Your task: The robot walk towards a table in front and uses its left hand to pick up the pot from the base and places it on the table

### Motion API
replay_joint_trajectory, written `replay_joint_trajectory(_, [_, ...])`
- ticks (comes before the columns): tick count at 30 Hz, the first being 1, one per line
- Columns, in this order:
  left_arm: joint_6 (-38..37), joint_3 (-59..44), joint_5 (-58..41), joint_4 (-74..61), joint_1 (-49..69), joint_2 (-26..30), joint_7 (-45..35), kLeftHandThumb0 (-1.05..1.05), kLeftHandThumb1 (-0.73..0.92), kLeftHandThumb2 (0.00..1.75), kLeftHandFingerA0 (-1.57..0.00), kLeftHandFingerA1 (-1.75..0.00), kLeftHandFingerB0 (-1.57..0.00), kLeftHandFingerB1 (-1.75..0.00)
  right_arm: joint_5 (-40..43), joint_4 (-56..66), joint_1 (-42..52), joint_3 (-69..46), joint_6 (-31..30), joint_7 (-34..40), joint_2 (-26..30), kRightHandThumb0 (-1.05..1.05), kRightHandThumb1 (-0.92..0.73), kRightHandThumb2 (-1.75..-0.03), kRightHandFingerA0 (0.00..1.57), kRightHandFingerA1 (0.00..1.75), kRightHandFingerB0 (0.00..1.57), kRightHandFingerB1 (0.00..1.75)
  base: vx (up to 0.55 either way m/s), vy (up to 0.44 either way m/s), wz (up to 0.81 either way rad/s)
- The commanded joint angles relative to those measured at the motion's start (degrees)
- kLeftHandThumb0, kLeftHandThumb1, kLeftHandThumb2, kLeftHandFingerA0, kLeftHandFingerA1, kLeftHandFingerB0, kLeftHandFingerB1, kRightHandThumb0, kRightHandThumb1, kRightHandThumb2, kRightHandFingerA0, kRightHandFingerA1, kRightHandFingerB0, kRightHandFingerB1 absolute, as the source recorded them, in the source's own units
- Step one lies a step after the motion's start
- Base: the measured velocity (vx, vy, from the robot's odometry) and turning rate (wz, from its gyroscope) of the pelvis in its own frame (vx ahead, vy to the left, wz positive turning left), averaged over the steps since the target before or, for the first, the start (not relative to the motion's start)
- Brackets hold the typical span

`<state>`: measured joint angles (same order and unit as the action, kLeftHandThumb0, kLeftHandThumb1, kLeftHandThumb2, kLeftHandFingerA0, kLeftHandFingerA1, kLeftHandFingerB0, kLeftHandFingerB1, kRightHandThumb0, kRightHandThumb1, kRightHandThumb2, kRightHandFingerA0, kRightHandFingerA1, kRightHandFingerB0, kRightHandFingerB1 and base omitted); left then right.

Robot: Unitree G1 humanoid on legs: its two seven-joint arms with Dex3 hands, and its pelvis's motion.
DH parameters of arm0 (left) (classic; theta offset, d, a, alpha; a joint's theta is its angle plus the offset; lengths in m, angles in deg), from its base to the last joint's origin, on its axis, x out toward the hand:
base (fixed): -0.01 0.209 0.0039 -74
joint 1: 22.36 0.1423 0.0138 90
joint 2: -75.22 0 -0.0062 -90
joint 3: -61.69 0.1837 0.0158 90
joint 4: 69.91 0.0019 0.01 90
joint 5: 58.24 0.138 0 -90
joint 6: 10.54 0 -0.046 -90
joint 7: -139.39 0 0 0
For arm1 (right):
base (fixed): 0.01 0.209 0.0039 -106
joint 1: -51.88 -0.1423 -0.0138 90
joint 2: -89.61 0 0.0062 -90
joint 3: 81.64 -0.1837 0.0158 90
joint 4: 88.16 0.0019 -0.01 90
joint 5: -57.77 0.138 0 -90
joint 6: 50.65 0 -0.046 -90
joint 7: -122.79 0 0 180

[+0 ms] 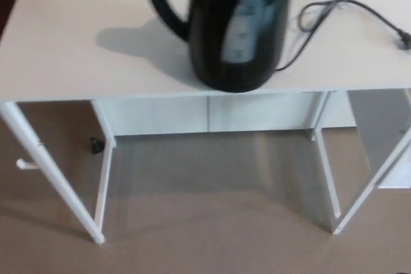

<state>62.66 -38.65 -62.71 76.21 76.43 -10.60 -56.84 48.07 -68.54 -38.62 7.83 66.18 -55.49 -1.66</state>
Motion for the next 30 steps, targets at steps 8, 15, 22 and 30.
replay_joint_trajectory(8, [-1.65, 0.04, 0.53, 0.11, 1.67, 0.84, 0.17, -0.31, 0.61, 0.66, -0.29, -0.39, -0.25, -0.36, -0.69, 0.33, 1.44, 1.28, -0.26, 0.7, 0.53, -0.1, -0.91, -0.66, 0.37, 0.42, 0.28, 0.39, 0.14, 0.098, -0.04])
replay_joint_trajectory(15, [-2.2, 0.95, 1.42, -0.01, 2.07, 1.17, 0.83, -0.22, 0.44, 0.88, -0.21, -0.52, -0.15, -0.48, -1.01, 0.23, 2.07, 1.6, 0.09, 1.41, 0.52, -0.08, -0.91, -0.66, 0.37, 0.43, 0.27, 0.4, 0.22, 0.14, 0.01])
replay_joint_trajectory(22, [-3.6, 1.11, 1.39, 2.28, 3.73, 1.17, 0.11, -0.34, 0.61, 0.67, -0.28, -0.39, -0.25, -0.37, -0.73, -0.9, 5.23, 1.37, 1.17, 2.25, 0.32, -0.07, -0.89, -0.66, 0.39, 0.44, 0.29, 0.4, 0.25, -0.109, 0.14])
replay_joint_trajectory(30, [-4.1, 0.83, 1.44, 3.03, 4.27, 2.01, 1.14, -0.3, 0.62, 0.59, -0.34, -0.36, -0.29, -0.34, 0.88, -0.49, 7.05, -0.53, 2.47, 2.25, -0.32, -0.05, -0.91, -0.66, 0.38, 0.44, 0.28, 0.4, 0.27, -0.051, 0.21])
